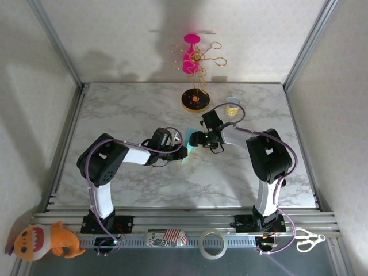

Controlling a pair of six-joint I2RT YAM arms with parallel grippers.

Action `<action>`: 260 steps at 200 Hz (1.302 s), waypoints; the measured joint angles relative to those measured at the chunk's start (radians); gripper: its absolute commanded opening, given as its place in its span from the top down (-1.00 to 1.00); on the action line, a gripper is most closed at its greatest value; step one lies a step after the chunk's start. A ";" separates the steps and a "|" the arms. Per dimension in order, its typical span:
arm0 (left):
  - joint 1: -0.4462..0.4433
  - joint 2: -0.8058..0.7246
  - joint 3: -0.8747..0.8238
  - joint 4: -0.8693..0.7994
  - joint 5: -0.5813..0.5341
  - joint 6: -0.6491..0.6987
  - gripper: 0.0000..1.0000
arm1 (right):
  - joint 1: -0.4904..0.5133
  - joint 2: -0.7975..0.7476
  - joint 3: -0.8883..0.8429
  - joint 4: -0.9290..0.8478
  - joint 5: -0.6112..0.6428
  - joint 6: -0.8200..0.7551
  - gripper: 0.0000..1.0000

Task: Fold a paper plane with a square sheet of paper (pick it up from the middle)

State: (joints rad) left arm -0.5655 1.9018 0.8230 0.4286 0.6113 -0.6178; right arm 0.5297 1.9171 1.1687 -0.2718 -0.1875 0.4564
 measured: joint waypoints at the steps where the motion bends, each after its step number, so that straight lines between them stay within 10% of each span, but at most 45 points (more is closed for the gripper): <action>1: 0.000 0.000 0.000 0.001 0.001 0.000 0.66 | 0.001 0.002 0.002 -0.003 0.003 0.000 -0.44; 98: 0.005 0.006 -0.002 0.004 0.003 -0.005 0.86 | 0.035 0.034 0.065 -0.080 0.082 0.007 -0.52; 260: 0.034 0.031 -0.002 0.034 0.071 -0.076 1.00 | -0.052 0.016 0.000 -0.008 -0.125 -0.097 -0.35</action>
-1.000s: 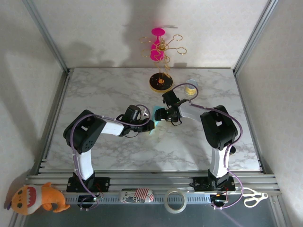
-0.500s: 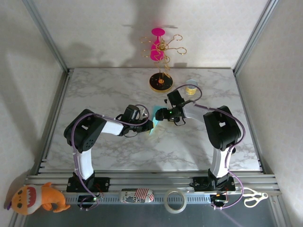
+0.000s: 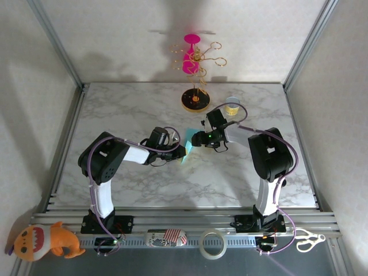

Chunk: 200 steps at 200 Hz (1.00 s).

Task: Fold a paper plane with a square sheet of paper (pick it up from the middle)

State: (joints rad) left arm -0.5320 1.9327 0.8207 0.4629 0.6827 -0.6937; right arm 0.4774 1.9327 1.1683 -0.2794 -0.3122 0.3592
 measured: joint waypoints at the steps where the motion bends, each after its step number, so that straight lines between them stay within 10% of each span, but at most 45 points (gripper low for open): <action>1: 0.000 0.000 0.000 0.000 0.000 0.000 1.00 | 0.002 0.002 0.003 -0.003 0.002 0.001 -0.36; 200: 0.004 0.002 -0.008 0.016 0.003 -0.003 0.91 | 0.121 0.101 0.163 -0.204 0.306 0.077 -0.47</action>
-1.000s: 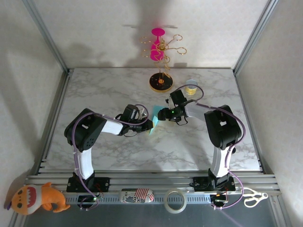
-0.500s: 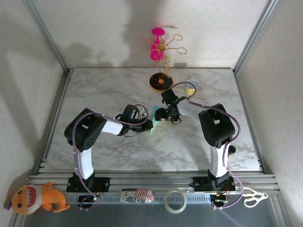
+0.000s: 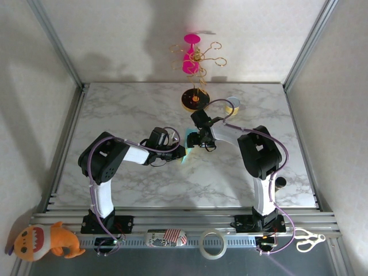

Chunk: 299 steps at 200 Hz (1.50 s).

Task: Fold a paper plane with a square sheet of paper (pick it up from the middle)

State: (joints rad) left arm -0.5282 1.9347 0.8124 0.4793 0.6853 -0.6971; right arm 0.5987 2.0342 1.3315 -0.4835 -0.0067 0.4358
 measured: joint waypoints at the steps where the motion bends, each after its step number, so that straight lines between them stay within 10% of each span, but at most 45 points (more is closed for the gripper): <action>1: 0.000 0.000 0.000 0.000 0.000 0.000 0.91 | 0.000 0.000 0.000 0.000 0.000 0.000 -0.47; 299: -0.017 -0.068 0.032 -0.223 -0.077 0.005 0.85 | 0.011 0.026 0.031 -0.037 0.053 0.052 -0.37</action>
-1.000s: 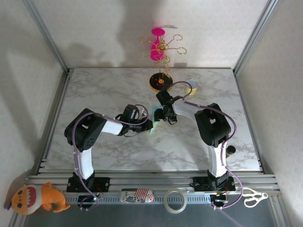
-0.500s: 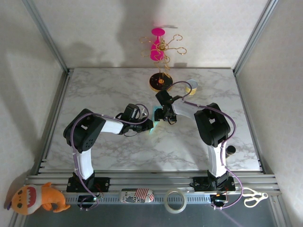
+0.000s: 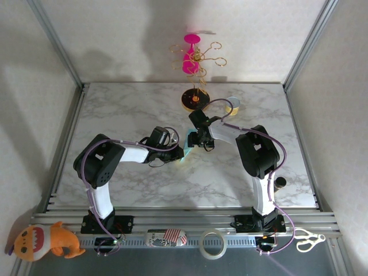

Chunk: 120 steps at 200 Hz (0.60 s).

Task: Fold a paper plane with a square sheet of paper (pick it up from the middle)

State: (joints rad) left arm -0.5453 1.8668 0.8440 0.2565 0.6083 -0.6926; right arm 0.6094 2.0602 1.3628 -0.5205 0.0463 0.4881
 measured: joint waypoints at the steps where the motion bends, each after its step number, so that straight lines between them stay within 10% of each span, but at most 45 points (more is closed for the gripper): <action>1: 0.000 0.000 0.000 0.000 0.000 0.000 0.84 | 0.000 0.000 0.000 0.000 0.000 0.000 -0.37; 120: -0.020 -0.163 0.006 -0.141 -0.123 0.038 0.61 | 0.000 0.002 0.000 0.000 0.000 0.000 -0.36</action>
State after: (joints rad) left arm -0.5655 1.7042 0.8505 0.1154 0.4854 -0.6548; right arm 0.6094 2.0617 1.3628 -0.5205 0.0460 0.4877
